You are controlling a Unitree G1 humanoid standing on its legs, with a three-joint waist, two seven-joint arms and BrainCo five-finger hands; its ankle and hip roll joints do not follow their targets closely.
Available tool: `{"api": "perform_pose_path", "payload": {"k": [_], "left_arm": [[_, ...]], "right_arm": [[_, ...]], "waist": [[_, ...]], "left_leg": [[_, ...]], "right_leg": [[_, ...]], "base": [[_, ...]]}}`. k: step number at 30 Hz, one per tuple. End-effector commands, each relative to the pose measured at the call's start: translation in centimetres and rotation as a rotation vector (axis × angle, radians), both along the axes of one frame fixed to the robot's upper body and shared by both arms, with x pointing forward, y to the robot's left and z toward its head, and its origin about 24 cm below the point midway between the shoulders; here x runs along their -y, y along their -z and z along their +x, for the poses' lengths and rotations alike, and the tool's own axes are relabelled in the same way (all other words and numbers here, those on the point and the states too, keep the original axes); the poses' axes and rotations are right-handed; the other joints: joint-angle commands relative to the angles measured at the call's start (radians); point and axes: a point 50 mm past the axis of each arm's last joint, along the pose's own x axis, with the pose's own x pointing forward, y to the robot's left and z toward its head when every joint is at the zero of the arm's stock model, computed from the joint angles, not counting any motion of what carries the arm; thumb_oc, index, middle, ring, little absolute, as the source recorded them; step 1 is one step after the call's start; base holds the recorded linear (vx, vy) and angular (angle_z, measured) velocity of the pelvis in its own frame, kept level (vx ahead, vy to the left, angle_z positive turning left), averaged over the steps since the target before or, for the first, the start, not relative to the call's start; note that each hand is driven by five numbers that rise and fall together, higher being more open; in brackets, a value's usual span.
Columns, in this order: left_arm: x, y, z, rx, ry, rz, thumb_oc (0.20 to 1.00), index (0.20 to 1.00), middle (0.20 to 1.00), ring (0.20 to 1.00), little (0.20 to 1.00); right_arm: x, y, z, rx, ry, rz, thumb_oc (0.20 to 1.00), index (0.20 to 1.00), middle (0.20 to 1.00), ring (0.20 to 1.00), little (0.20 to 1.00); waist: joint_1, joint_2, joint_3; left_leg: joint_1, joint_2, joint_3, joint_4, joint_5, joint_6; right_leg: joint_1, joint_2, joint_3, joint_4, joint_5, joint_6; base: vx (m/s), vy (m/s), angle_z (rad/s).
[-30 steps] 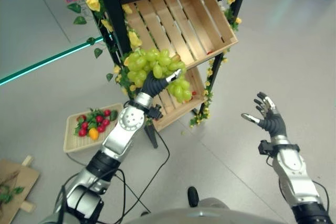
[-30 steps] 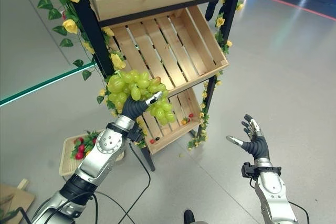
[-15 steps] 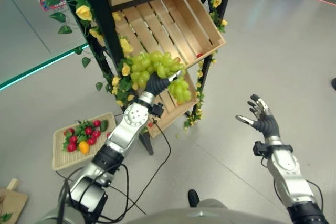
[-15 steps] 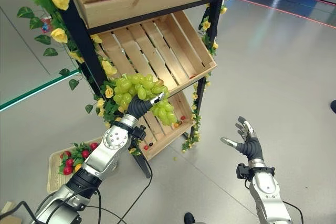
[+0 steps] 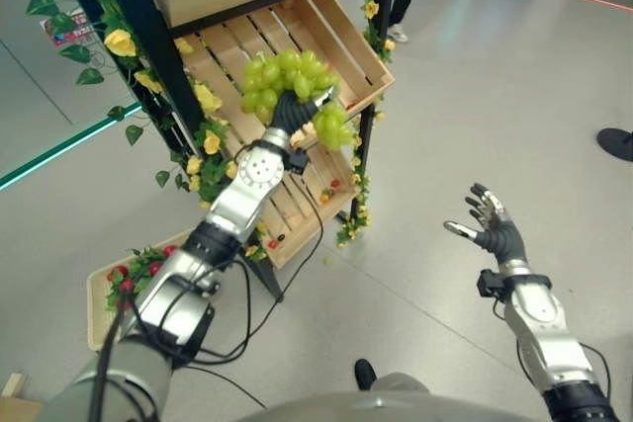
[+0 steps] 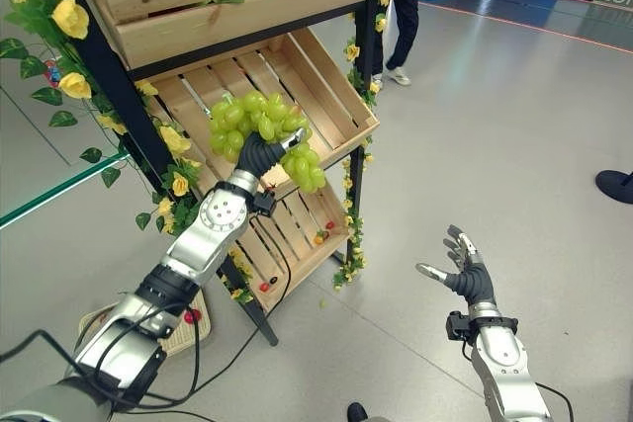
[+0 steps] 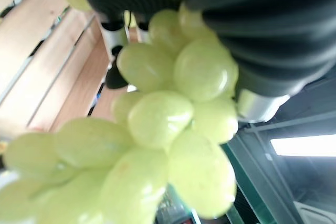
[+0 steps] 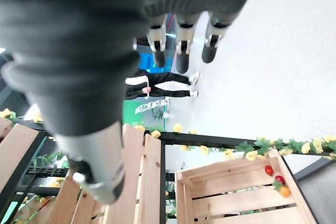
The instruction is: Pick up the fruits from the basket on one side to the basket on the other side
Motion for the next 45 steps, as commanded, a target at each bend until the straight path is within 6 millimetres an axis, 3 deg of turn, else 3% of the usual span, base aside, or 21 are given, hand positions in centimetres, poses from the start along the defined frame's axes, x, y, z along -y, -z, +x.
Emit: {"api": "perform_pose_path", "payload": {"k": [1,9,16,17,18,20,26,28,34,37,42,45], "left_arm": [[0.1,-6.5,1.8,0.142,-0.029,-0.064,0.200,0.200,0.200,0.200,0.200],[-0.6,-9.3,3.0,0.152,-0.076,-0.058,0.200,0.200,0.200,0.200,0.200],[-1.9,-9.6,4.4,0.085,-0.163,-0.009,0.200,0.200,0.200,0.200,0.200],[-2.2,-9.7,4.7,0.075,-0.188,0.031,0.200,0.200,0.200,0.200,0.200],[-3.5,-10.7,5.1,0.118,-0.314,0.233,0.200,0.200,0.200,0.200,0.200],[-4.1,-11.7,5.2,0.173,-0.400,0.393,0.200,0.200,0.200,0.200,0.200],[-5.3,-11.3,5.5,0.162,-0.469,0.529,0.200,0.200,0.200,0.200,0.200],[-6.3,-11.5,5.7,0.179,-0.547,0.723,0.200,0.200,0.200,0.200,0.200],[-8.2,-11.5,5.5,0.189,-0.619,0.958,0.200,0.200,0.200,0.200,0.200],[-8.4,-11.7,5.5,0.204,-0.639,1.043,0.200,0.200,0.200,0.200,0.200],[-8.7,-11.7,5.4,0.246,-0.671,1.340,0.200,0.200,0.200,0.200,0.200],[-8.8,-11.6,5.4,0.240,-0.669,1.408,0.200,0.200,0.200,0.200,0.200]], "right_arm": [[1.7,-2.3,1.1,0.082,0.019,-0.063,1.000,1.000,1.000,1.000,1.000],[2.6,-2.5,0.8,0.079,0.052,-0.086,1.000,1.000,1.000,1.000,1.000],[2.8,-2.9,1.0,0.088,0.054,-0.102,1.000,1.000,1.000,1.000,1.000],[2.9,-2.9,0.9,0.088,0.056,-0.107,1.000,1.000,1.000,1.000,1.000],[3.0,-3.1,1.0,0.096,0.052,-0.119,1.000,1.000,1.000,1.000,1.000],[3.3,-3.5,0.8,0.114,0.049,-0.133,1.000,1.000,1.000,1.000,1.000],[3.5,-4.1,0.4,0.142,0.046,-0.127,1.000,1.000,1.000,1.000,1.000],[3.6,-4.2,0.2,0.151,0.040,-0.131,1.000,1.000,1.000,1.000,1.000],[3.5,-4.4,0.0,0.171,0.028,-0.129,1.000,1.000,1.000,1.000,1.000],[3.4,-4.5,0.0,0.173,0.019,-0.132,1.000,1.000,1.000,1.000,1.000],[3.6,-4.6,-0.4,0.181,0.016,-0.138,1.000,1.000,1.000,1.000,1.000],[3.8,-4.7,-0.4,0.185,0.023,-0.140,1.000,1.000,1.000,1.000,1.000]], "waist": [[-0.014,-0.018,-0.027],[-0.018,0.001,-0.025],[-0.024,0.007,-0.024],[-0.026,0.009,-0.024],[-0.027,0.012,-0.021],[-0.026,0.014,-0.020],[-0.031,0.017,-0.015],[-0.035,0.018,-0.013],[-0.034,0.017,-0.006],[-0.034,0.017,-0.005],[-0.033,0.018,0.000],[-0.032,0.019,0.000]], "left_leg": [[-0.039,0.004,-0.004,0.102,-0.047,0.012],[-0.041,0.003,-0.014,0.103,-0.040,0.008],[-0.044,0.002,-0.019,0.105,-0.037,0.007],[-0.043,0.002,-0.018,0.105,-0.036,0.007],[-0.042,0.004,-0.017,0.105,-0.036,0.006],[-0.044,0.003,-0.018,0.104,-0.035,0.005],[-0.046,0.003,-0.018,0.107,-0.034,0.005],[-0.046,0.004,-0.013,0.109,-0.035,0.003],[-0.048,0.008,-0.005,0.112,-0.035,0.002],[-0.046,0.007,-0.003,0.110,-0.036,0.003],[-0.047,0.009,-0.004,0.113,-0.036,0.000],[-0.044,0.009,-0.002,0.112,-0.037,0.001]], "right_leg": [[0.086,0.014,-0.027,0.032,-0.168,0.062],[0.093,0.009,-0.041,0.024,-0.166,0.066],[0.093,0.008,-0.046,0.017,-0.160,0.069],[0.093,0.008,-0.045,0.016,-0.159,0.070],[0.094,0.008,-0.044,0.016,-0.158,0.072],[0.091,0.006,-0.046,0.017,-0.157,0.073],[0.088,0.005,-0.044,0.018,-0.157,0.074],[0.088,0.005,-0.039,0.014,-0.155,0.075],[0.082,0.007,-0.028,0.013,-0.152,0.075],[0.081,0.008,-0.026,0.012,-0.151,0.076],[0.085,0.008,-0.025,0.010,-0.152,0.078],[0.087,0.007,-0.024,0.011,-0.153,0.079]], "base": [[0.00,0.000,0.00],[0.00,0.000,0.00],[-0.02,-0.010,0.05],[-0.02,-0.006,0.03],[0.00,0.000,0.00],[0.00,0.000,0.00],[-0.01,-0.002,0.00],[0.00,0.000,0.00],[-0.01,-0.007,-0.02],[-0.01,-0.008,-0.07],[0.00,-0.003,-0.02],[0.00,0.000,0.00]]}}
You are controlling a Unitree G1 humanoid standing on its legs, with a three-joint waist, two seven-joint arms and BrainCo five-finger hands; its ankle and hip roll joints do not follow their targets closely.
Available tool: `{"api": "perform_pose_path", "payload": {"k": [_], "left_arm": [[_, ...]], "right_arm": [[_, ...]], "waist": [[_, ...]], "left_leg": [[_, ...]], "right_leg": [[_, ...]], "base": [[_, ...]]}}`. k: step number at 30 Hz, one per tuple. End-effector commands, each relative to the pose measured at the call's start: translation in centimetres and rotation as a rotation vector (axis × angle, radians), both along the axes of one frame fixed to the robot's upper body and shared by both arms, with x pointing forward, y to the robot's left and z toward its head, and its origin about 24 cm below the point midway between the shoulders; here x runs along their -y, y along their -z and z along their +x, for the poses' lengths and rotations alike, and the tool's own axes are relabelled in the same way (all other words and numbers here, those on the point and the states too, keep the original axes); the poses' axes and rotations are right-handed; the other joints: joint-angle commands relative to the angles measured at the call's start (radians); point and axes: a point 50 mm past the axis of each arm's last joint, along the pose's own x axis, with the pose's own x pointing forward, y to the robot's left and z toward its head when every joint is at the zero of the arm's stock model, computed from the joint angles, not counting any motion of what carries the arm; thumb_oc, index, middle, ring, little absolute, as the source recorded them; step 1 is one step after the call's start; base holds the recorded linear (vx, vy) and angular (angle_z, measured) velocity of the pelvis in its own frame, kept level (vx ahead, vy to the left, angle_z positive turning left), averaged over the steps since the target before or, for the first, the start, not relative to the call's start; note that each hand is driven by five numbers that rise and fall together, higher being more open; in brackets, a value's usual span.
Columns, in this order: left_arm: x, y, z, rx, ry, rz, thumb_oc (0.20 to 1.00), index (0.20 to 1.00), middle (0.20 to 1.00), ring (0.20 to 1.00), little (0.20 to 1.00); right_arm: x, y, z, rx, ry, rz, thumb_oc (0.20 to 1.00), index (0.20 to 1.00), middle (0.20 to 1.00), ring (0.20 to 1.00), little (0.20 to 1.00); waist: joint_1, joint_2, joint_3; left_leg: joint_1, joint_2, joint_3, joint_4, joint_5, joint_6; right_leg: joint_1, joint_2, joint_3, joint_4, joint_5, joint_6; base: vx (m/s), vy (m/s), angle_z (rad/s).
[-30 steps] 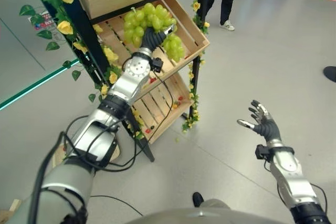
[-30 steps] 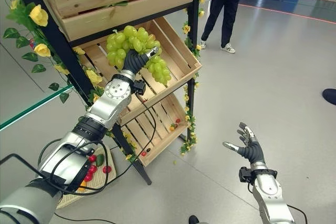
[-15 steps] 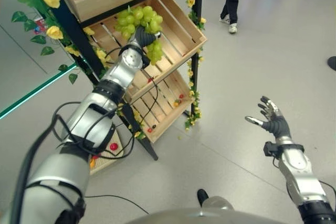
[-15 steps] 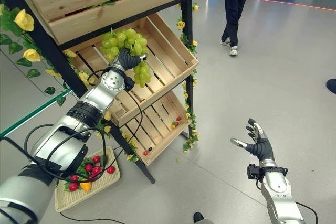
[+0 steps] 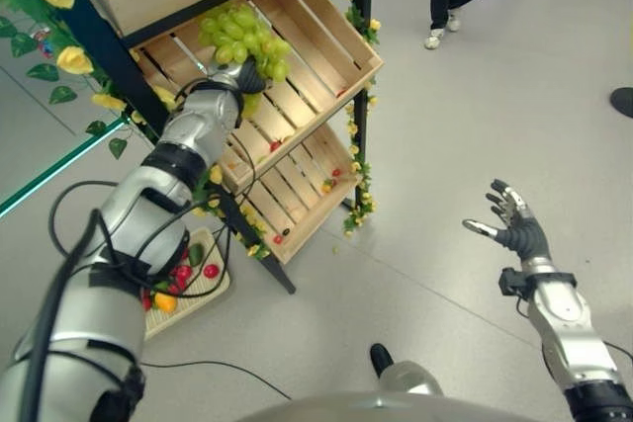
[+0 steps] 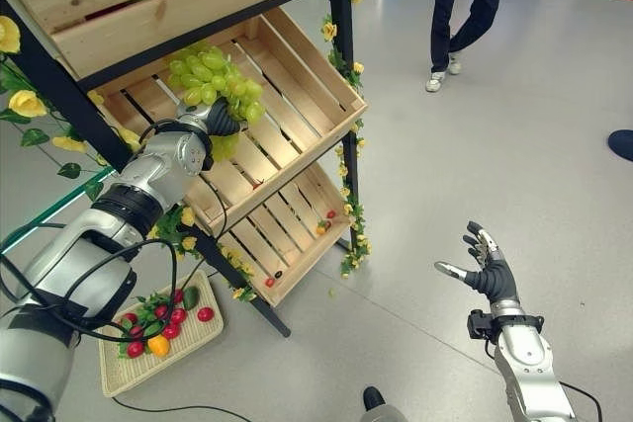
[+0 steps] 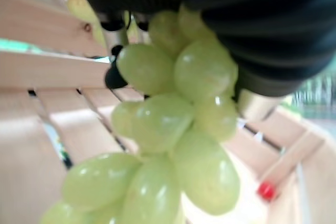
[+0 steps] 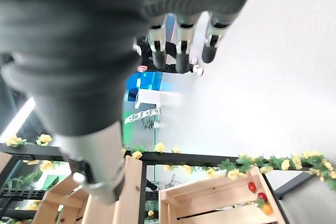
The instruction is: Pick up the fruits from the basket on one side to the basket on the other side
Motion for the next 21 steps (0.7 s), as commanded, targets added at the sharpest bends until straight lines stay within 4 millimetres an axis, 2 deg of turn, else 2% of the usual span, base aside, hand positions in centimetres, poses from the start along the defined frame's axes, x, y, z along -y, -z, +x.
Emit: {"api": "perform_pose_path", "payload": {"k": [1,2,6,9,14,15,21], "left_arm": [[-1.4,-7.0,-0.1,0.176,-0.064,0.129,0.448,0.448,0.448,0.448,0.448],[-1.8,-6.8,-0.1,0.166,-0.078,0.155,1.000,1.000,1.000,1.000,1.000],[-1.9,-7.0,-0.3,0.146,-0.072,0.190,1.000,1.000,1.000,1.000,1.000],[-2.1,-7.2,-0.4,0.129,-0.067,0.154,1.000,1.000,1.000,1.000,1.000],[-1.6,-7.6,-0.7,0.142,-0.034,0.168,1.000,1.000,1.000,1.000,1.000],[-1.3,-8.2,-1.0,0.169,-0.012,0.176,1.000,1.000,1.000,1.000,1.000],[-1.5,-9.0,-1.8,0.190,0.020,0.194,1.000,1.000,1.000,1.000,1.000]], "right_arm": [[1.1,-3.3,-0.1,0.161,-0.002,-0.052,1.000,1.000,1.000,1.000,1.000],[1.2,-3.3,-0.1,0.163,0.001,-0.054,1.000,1.000,1.000,1.000,1.000],[1.2,-3.4,-0.1,0.163,0.002,-0.057,1.000,1.000,1.000,1.000,1.000],[1.3,-3.3,-0.2,0.158,0.010,-0.056,1.000,1.000,1.000,1.000,1.000],[1.4,-3.1,-0.4,0.153,0.022,-0.050,1.000,1.000,1.000,1.000,1.000],[1.6,-3.0,-0.5,0.149,0.029,-0.050,1.000,1.000,1.000,1.000,1.000],[1.9,-2.6,-0.9,0.136,0.048,-0.044,1.000,1.000,1.000,1.000,1.000]], "waist": [[0.017,-0.056,-0.068],[0.017,-0.055,-0.067],[0.023,-0.055,-0.068],[0.028,-0.057,-0.069],[0.036,-0.059,-0.067],[0.041,-0.059,-0.068],[0.053,-0.060,-0.070]], "left_leg": [[-0.037,0.009,-0.006,0.111,-0.037,0.003],[-0.036,0.010,-0.005,0.110,-0.037,0.003],[-0.033,0.011,-0.004,0.106,-0.036,0.003],[-0.034,0.011,-0.010,0.108,-0.035,0.004],[-0.034,0.010,-0.019,0.108,-0.036,0.005],[-0.036,0.009,-0.023,0.108,-0.036,0.005],[-0.038,0.007,-0.035,0.109,-0.035,0.004]], "right_leg": [[0.096,0.005,-0.022,0.011,-0.147,0.076],[0.097,0.005,-0.024,0.011,-0.147,0.076],[0.098,0.005,-0.028,0.011,-0.148,0.076],[0.101,0.003,-0.035,0.012,-0.149,0.075],[0.106,0.001,-0.043,0.010,-0.151,0.074],[0.107,0.000,-0.047,0.010,-0.151,0.074],[0.113,-0.003,-0.061,0.010,-0.155,0.073]], "base": [[0.00,0.000,0.00],[0.00,0.000,0.00],[0.00,0.000,0.00],[0.00,0.000,0.00],[0.00,0.000,0.00],[0.00,0.000,0.00],[0.00,0.001,0.05]]}}
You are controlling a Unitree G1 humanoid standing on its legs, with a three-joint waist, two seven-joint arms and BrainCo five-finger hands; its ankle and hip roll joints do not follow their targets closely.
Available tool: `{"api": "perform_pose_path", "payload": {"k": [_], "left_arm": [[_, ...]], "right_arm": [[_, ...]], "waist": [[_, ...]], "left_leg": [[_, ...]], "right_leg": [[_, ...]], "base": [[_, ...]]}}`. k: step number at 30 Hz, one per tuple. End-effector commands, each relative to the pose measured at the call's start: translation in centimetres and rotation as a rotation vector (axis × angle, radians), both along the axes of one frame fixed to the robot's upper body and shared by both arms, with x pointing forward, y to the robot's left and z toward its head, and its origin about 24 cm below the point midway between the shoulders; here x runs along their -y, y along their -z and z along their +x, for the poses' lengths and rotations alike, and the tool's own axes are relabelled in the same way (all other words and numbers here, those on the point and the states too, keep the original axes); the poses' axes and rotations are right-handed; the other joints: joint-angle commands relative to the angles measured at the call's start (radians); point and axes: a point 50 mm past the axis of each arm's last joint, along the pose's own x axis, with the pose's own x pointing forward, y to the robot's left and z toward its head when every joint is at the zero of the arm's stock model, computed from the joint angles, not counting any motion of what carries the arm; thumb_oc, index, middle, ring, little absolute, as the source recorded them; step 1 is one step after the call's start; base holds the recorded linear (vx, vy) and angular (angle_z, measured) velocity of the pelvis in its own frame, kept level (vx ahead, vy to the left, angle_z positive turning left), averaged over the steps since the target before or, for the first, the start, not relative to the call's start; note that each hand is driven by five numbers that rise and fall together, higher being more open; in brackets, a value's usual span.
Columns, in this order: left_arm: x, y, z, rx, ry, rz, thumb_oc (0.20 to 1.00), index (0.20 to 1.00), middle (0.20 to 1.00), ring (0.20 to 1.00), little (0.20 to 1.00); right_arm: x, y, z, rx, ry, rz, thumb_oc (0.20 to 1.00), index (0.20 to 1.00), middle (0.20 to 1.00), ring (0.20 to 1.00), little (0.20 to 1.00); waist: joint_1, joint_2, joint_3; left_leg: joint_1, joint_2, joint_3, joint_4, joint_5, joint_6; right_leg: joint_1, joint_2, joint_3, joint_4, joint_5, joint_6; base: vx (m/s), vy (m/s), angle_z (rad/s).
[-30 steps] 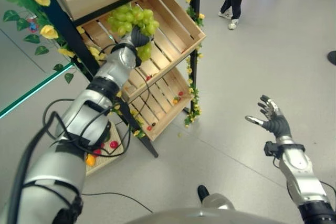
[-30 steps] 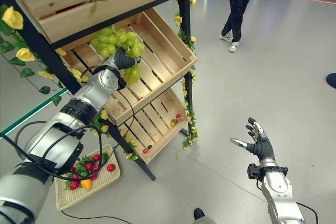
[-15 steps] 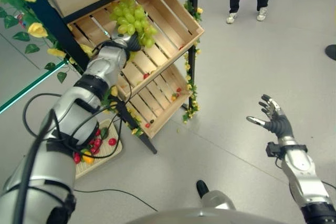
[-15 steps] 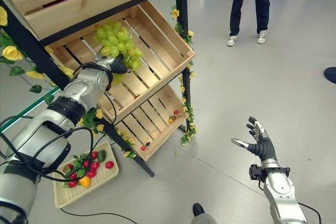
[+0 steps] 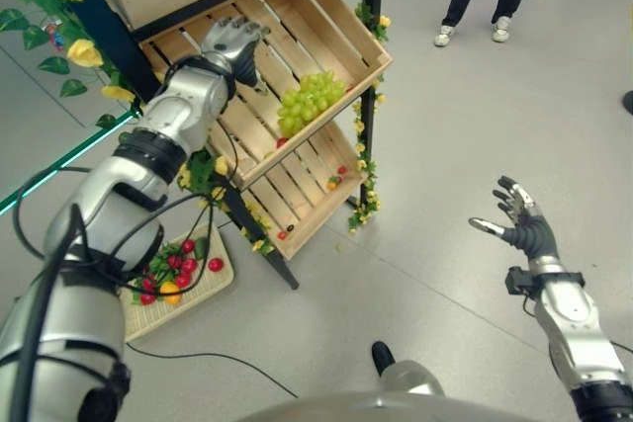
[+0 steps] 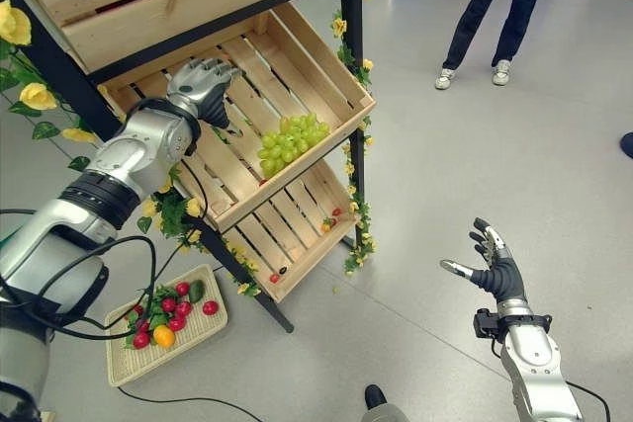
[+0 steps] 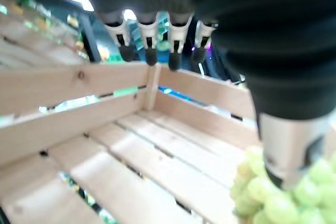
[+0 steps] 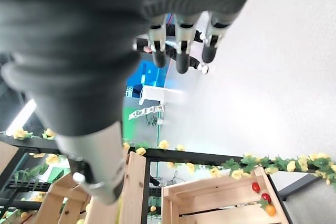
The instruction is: Pick up the fruits from the basket on one side to the basket on the other side
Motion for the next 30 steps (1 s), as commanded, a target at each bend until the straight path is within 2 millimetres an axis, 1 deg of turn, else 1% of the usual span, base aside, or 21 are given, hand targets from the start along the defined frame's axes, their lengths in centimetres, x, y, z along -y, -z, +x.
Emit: {"api": "perform_pose_path", "payload": {"k": [1,7,10,11,12,13,14,15,16,18,19,20,21,22,23,24,25,26,28,29,30], "left_arm": [[-1.3,-4.8,-0.4,0.113,-0.053,0.026,1.000,1.000,1.000,1.000,1.000],[-0.8,-6.0,-1.2,0.164,-0.006,0.038,1.000,1.000,1.000,1.000,1.000],[-0.5,-5.8,-1.5,0.156,0.028,-0.026,1.000,1.000,1.000,1.000,1.000],[-0.8,-5.4,-1.6,0.136,0.079,-0.241,1.000,1.000,1.000,1.000,1.000],[-0.9,-5.3,-1.6,0.135,0.079,-0.245,1.000,1.000,1.000,1.000,1.000],[-0.9,-4.9,-1.8,0.137,0.139,-0.410,1.000,1.000,1.000,1.000,1.000],[-0.8,-4.6,-2.0,0.136,0.159,-0.457,1.000,1.000,1.000,1.000,1.000],[0.2,-3.9,-1.8,0.124,0.199,-0.508,1.000,1.000,1.000,1.000,1.000],[1.5,-2.4,-1.4,0.104,0.233,-0.575,1.000,1.000,1.000,1.000,1.000],[1.8,0.1,-1.3,0.062,0.269,-0.764,1.000,1.000,1.000,1.000,1.000],[2.2,0.6,-1.8,0.065,0.322,-0.844,1.000,1.000,1.000,1.000,1.000],[2.0,2.5,-2.9,0.040,0.374,-0.968,1.000,1.000,1.000,1.000,1.000],[1.8,2.6,-2.9,0.038,0.372,-0.971,1.000,1.000,1.000,1.000,1.000],[1.7,3.8,-3.6,0.006,0.396,-1.024,1.000,1.000,1.000,1.000,1.000],[1.7,5.5,-5.4,-0.047,0.475,-1.140,1.000,1.000,1.000,1.000,1.000],[1.5,6.5,-6.4,-0.064,0.503,-1.221,1.000,1.000,1.000,1.000,1.000],[1.4,6.6,-6.5,-0.066,0.500,-1.224,1.000,1.000,1.000,1.000,1.000],[1.1,7.9,-8.0,-0.104,0.555,-1.351,1.000,1.000,1.000,1.000,1.000],[1.0,9.3,-9.7,-0.143,0.610,-1.511,1.000,1.000,1.000,1.000,1.000],[0.9,9.4,-9.8,-0.145,0.609,-1.515,1.000,1.000,1.000,1.000,1.000],[0.7,10.6,-11.0,-0.170,0.622,-1.598,1.000,1.000,1.000,1.000,1.000]], "right_arm": [[1.3,-2.2,-0.7,0.116,0.032,-0.029,1.000,1.000,1.000,1.000,1.000],[1.4,-1.9,-0.9,0.103,0.042,-0.028,1.000,1.000,1.000,1.000,1.000],[1.4,-2.0,-0.9,0.108,0.041,-0.028,1.000,1.000,1.000,1.000,1.000],[1.3,-2.0,-0.8,0.109,0.046,-0.015,1.000,1.000,1.000,1.000,1.000],[1.3,-2.0,-0.8,0.108,0.045,-0.017,1.000,1.000,1.000,1.000,1.000],[1.2,-1.7,-0.9,0.098,0.054,-0.009,1.000,1.000,1.000,1.000,1.000],[1.2,-1.6,-0.9,0.095,0.059,-0.008,1.000,1.000,1.000,1.000,1.000],[1.0,-1.5,-0.8,0.092,0.056,-0.007,1.000,1.000,1.000,1.000,1.000],[0.6,-1.4,-0.5,0.088,0.043,-0.008,1.000,1.000,1.000,1.000,1.000],[0.6,-1.7,-0.3,0.103,0.047,-0.003,1.000,1.000,1.000,1.000,1.000],[0.6,-1.8,-0.2,0.117,0.049,0.005,1.000,1.000,1.000,1.000,1.000],[0.5,-2.1,-0.1,0.143,0.053,0.013,1.000,1.000,1.000,1.000,1.000],[0.5,-2.1,-0.2,0.140,0.051,0.011,1.000,1.000,1.000,1.000,1.000],[0.5,-2.4,-0.2,0.157,0.058,0.013,1.000,1.000,1.000,1.000,1.000],[0.6,-2.3,-0.3,0.161,0.077,0.014,1.000,1.000,1.000,1.000,1.000],[0.6,-2.1,-0.3,0.161,0.084,0.016,1.000,1.000,1.000,1.000,1.000],[0.5,-2.1,-0.3,0.159,0.082,0.014,1.000,1.000,1.000,1.000,1.000],[0.5,-2.0,-0.4,0.162,0.089,0.013,1.000,1.000,1.000,1.000,1.000],[0.5,-1.9,-0.6,0.166,0.100,0.020,1.000,1.000,1.000,1.000,1.000],[0.5,-1.9,-0.6,0.163,0.098,0.019,1.000,1.000,1.000,1.000,1.000],[0.4,-1.7,-0.7,0.166,0.100,0.026,1.000,1.000,1.000,1.000,1.000]], "waist": [[0.026,-0.059,-0.072],[0.035,-0.063,-0.075],[0.036,-0.064,-0.075],[0.041,-0.069,-0.073],[0.040,-0.067,-0.074],[0.042,-0.069,-0.074],[0.043,-0.069,-0.076],[0.041,-0.072,-0.074],[0.033,-0.076,-0.073],[0.025,-0.073,-0.074],[0.025,-0.076,-0.071],[0.026,-0.077,-0.068],[0.025,-0.075,-0.071],[0.028,-0.077,-0.067],[0.036,-0.079,-0.067],[0.040,-0.080,-0.067],[0.038,-0.079,-0.070],[0.046,-0.082,-0.067],[0.052,-0.086,-0.070],[0.051,-0.084,-0.072],[0.056,-0.088,-0.073]], "left_leg": [[-0.042,0.006,-0.025,0.109,-0.035,0.004],[-0.044,0.004,-0.038,0.109,-0.037,0.004],[-0.043,0.003,-0.040,0.108,-0.037,0.004],[-0.044,0.003,-0.044,0.110,-0.036,0.004],[-0.044,0.003,-0.044,0.110,-0.036,0.004],[-0.043,0.003,-0.046,0.112,-0.037,0.004],[-0.045,0.003,-0.048,0.111,-0.036,0.005],[-0.046,0.002,-0.049,0.112,-0.036,0.005],[-0.046,0.002,-0.047,0.112,-0.036,0.005],[-0.044,0.003,-0.042,0.113,-0.037,0.005],[-0.045,0.003,-0.041,0.113,-0.037,0.006],[-0.045,0.003,-0.039,0.113,-0.038,0.007],[-0.044,0.003,-0.038,0.112,-0.038,0.007],[-0.046,0.003,-0.038,0.112,-0.037,0.007],[-0.046,0.002,-0.038,0.111,-0.038,0.008],[-0.047,0.002,-0.038,0.111,-0.038,0.010],[-0.047,0.002,-0.038,0.111,-0.039,0.010],[-0.045,0.002,-0.039,0.105,-0.038,0.011],[-0.041,0.002,-0.040,0.101,-0.038,0.013],[-0.040,0.002,-0.040,0.100,-0.038,0.013],[-0.039,0.002,-0.041,0.096,-0.036,0.014]], "right_leg": [[0.101,-0.001,-0.047,0.010,-0.155,0.073],[0.108,-0.004,-0.061,0.010,-0.158,0.073],[0.108,-0.005,-0.063,0.009,-0.158,0.072],[0.108,-0.006,-0.065,0.010,-0.158,0.070],[0.108,-0.006,-0.065,0.010,-0.158,0.070],[0.110,-0.006,-0.066,0.010,-0.158,0.068],[0.109,-0.006,-0.066,0.010,-0.157,0.066],[0.108,-0.006,-0.066,0.010,-0.157,0.065],[0.108,-0.006,-0.064,0.010,-0.157,0.063],[0.104,-0.004,-0.056,0.011,-0.155,0.061],[0.102,-0.004,-0.055,0.011,-0.155,0.060],[0.100,-0.004,-0.052,0.011,-0.153,0.057],[0.100,-0.004,-0.051,0.011,-0.153,0.057],[0.099,-0.003,-0.051,0.011,-0.153,0.055],[0.099,-0.003,-0.049,0.011,-0.153,0.052],[0.097,-0.004,-0.048,0.011,-0.152,0.050],[0.097,-0.004,-0.047,0.011,-0.152,0.050],[0.096,-0.003,-0.047,0.010,-0.152,0.047],[0.098,-0.004,-0.046,0.009,-0.153,0.044],[0.099,-0.004,-0.046,0.009,-0.153,0.044],[0.100,-0.002,-0.044,0.008,-0.154,0.042]], "base": [[0.00,0.001,0.04],[0.00,0.001,0.01],[-0.01,0.003,0.08],[0.00,0.000,0.00],[0.00,0.000,0.00],[0.00,0.000,0.00],[0.00,0.000,0.00],[0.00,0.000,0.00],[0.00,0.000,0.00],[0.00,0.008,0.07],[0.00,0.000,0.00],[-0.01,0.016,-0.07],[0.00,0.015,-0.13],[0.00,0.009,-0.13],[-0.01,0.010,-0.16],[-0.01,0.005,-0.14],[-0.01,0.007,-0.05],[0.00,0.000,0.00],[0.00,0.000,0.00],[0.00,0.000,0.00],[0.00,-0.002,0.04]]}}
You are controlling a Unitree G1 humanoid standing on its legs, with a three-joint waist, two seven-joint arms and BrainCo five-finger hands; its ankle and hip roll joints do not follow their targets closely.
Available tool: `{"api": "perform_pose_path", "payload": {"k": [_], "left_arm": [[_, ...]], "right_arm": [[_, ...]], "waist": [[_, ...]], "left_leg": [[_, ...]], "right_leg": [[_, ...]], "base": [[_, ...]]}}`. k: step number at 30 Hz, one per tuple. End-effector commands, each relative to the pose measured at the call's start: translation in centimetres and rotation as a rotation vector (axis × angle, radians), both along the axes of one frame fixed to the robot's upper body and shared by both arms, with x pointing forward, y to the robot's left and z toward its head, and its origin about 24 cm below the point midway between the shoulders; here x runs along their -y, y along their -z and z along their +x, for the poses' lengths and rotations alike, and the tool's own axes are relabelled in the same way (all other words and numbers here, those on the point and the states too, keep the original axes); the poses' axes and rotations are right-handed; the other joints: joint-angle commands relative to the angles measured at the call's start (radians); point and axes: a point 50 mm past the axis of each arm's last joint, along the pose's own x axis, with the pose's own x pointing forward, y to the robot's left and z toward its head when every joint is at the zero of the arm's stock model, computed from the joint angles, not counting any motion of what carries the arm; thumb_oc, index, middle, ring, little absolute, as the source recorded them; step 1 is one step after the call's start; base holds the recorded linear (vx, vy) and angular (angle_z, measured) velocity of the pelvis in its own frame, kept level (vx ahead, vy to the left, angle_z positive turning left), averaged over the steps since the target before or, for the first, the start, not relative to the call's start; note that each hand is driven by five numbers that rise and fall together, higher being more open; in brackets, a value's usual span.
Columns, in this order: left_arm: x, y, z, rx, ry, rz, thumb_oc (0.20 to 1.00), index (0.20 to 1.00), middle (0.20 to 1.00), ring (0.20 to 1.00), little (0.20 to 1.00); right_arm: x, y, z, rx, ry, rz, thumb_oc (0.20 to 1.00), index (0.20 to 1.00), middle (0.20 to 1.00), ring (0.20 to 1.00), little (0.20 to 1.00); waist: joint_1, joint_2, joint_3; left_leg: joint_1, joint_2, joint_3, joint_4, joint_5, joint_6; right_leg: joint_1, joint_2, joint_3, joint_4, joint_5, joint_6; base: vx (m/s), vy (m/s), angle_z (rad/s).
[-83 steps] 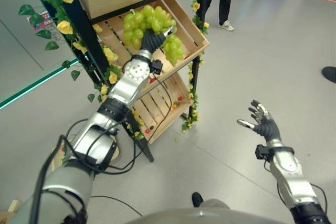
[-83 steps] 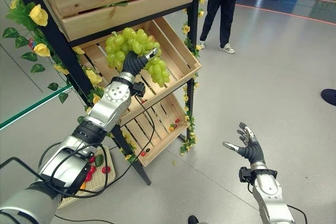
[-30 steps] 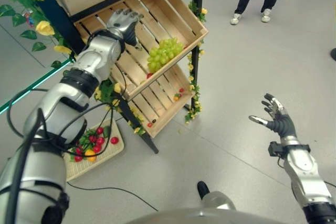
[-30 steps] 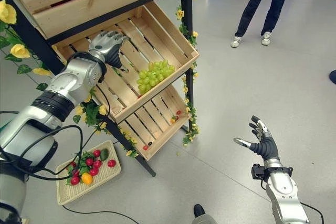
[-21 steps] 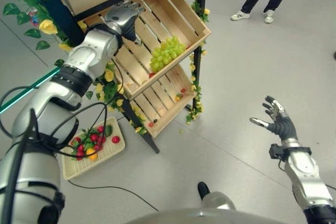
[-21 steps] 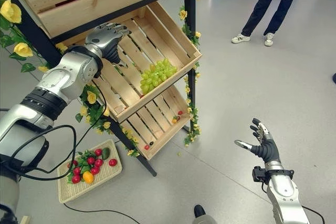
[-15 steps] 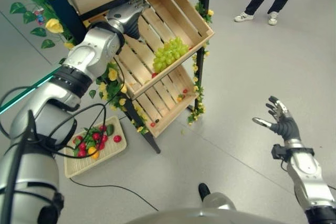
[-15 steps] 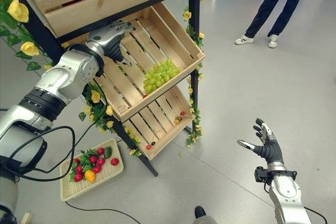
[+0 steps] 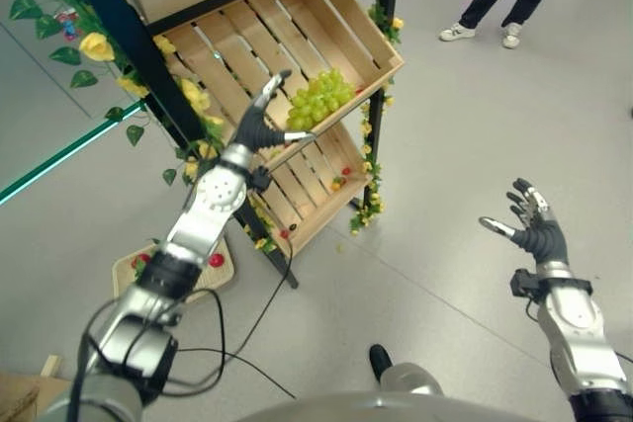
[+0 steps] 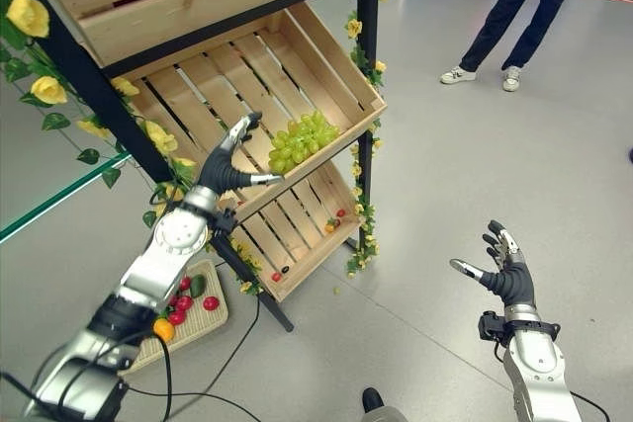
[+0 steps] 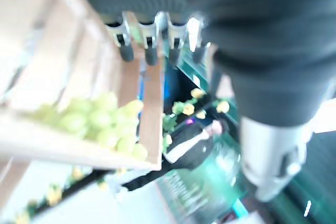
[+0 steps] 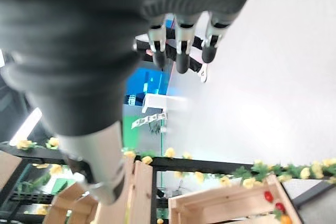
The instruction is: Pick up the fruits from the basket on one side to the basket on the other side
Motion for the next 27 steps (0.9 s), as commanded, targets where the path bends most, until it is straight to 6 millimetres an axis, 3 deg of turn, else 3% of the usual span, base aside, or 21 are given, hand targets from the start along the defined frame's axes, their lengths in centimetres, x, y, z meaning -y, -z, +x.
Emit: {"api": "perform_pose_path", "payload": {"k": [1,5,9,14,19,27], "left_arm": [[-1.3,-2.2,-0.3,0.110,0.043,-0.132,1.000,1.000,1.000,1.000,1.000],[-1.9,-1.6,-2.9,0.121,0.099,-0.187,1.000,1.000,1.000,1.000,1.000],[-2.5,-1.5,-4.1,0.137,0.104,-0.213,1.000,1.000,1.000,1.000,1.000],[-4.0,0.0,-6.4,0.116,0.082,-0.342,1.000,1.000,1.000,1.000,1.000],[-5.4,1.5,-7.7,0.078,0.023,-0.452,1.000,1.000,1.000,1.000,1.000],[-7.3,2.4,-8.4,0.085,-0.122,-0.426,1.000,1.000,1.000,1.000,1.000]], "right_arm": [[0.2,-1.9,0.2,0.129,0.005,-0.031,1.000,1.000,1.000,1.000,1.000],[0.2,-1.8,-0.1,0.140,0.014,-0.016,1.000,1.000,1.000,1.000,1.000],[0.2,-1.8,-0.3,0.148,0.020,-0.009,1.000,1.000,1.000,1.000,1.000],[0.4,-1.7,-0.8,0.166,0.040,0.008,1.000,1.000,1.000,1.000,1.000],[0.4,-2.3,-0.7,0.214,0.052,0.016,1.000,1.000,1.000,1.000,1.000],[-0.2,-2.3,0.0,0.225,0.040,0.034,1.000,1.000,1.000,1.000,1.000]], "waist": [[0.001,-0.068,-0.084],[0.022,-0.075,-0.086],[0.033,-0.077,-0.089],[0.067,-0.086,-0.090],[0.101,-0.091,-0.093],[0.142,-0.097,-0.102]], "left_leg": [[-0.057,-0.008,-0.023,0.096,-0.031,0.019],[-0.057,-0.010,-0.036,0.082,-0.025,0.021],[-0.060,-0.013,-0.046,0.069,-0.019,0.022],[-0.065,-0.019,-0.074,0.054,-0.010,0.026],[-0.075,-0.026,-0.099,0.032,0.005,0.029],[-0.088,-0.033,-0.137,0.003,0.026,0.029]], "right_leg": [[0.083,-0.013,-0.043,0.009,-0.144,0.047],[0.085,-0.012,-0.049,0.008,-0.144,0.045],[0.080,-0.012,-0.056,0.006,-0.142,0.047],[0.079,-0.017,-0.073,0.006,-0.143,0.048],[0.068,-0.022,-0.092,0.006,-0.135,0.052],[0.059,-0.027,-0.124,0.006,-0.139,0.058]], "base": [[0.00,0.000,0.00],[0.00,-0.002,0.02],[-0.01,-0.001,0.04],[-0.01,-0.005,0.09],[-0.03,0.001,0.10],[-0.02,0.005,0.22]]}}
